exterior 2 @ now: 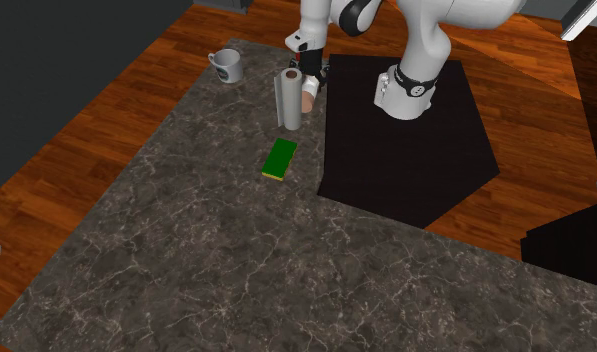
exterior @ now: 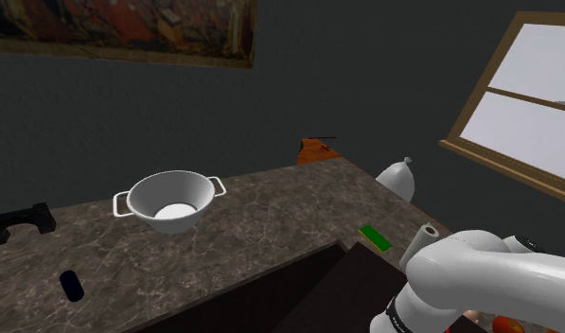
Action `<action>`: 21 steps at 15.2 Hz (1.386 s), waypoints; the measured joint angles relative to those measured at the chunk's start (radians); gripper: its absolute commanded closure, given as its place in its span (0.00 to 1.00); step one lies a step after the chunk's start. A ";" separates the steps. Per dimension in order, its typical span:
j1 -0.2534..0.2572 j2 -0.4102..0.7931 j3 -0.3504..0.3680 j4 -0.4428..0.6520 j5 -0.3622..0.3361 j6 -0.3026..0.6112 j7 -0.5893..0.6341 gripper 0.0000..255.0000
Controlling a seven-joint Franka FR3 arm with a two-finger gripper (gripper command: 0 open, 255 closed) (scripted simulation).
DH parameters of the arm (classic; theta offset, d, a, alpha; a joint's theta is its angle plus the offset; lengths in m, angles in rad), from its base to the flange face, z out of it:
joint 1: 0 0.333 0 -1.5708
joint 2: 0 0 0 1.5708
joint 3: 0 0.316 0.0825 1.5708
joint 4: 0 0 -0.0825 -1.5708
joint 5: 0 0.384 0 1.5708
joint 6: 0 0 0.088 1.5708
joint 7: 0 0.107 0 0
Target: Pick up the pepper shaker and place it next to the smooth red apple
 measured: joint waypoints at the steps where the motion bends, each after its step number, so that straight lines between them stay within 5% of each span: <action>1: 0.000 0.000 0.000 0.000 0.001 0.000 0.000 1.00; 7: -0.059 0.034 0.080 -0.033 0.076 -0.012 -0.038 1.00; 21: -0.304 0.056 0.429 -0.113 0.349 -0.128 -0.170 1.00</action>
